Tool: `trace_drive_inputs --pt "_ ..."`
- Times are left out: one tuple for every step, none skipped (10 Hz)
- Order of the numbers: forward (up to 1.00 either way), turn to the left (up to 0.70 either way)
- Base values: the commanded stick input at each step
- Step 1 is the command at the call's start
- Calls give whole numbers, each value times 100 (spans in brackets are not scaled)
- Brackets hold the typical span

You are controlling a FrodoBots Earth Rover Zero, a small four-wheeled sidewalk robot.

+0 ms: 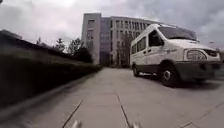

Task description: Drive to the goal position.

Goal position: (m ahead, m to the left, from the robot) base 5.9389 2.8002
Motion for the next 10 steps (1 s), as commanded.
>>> trace_drive_inputs --pt "85 0" --pt "85 0" --pt "85 0" --pt "85 0" --pt "85 0" --pt "85 0" --pt "85 0" --pt "85 0" --pt "85 0" --pt "85 0"
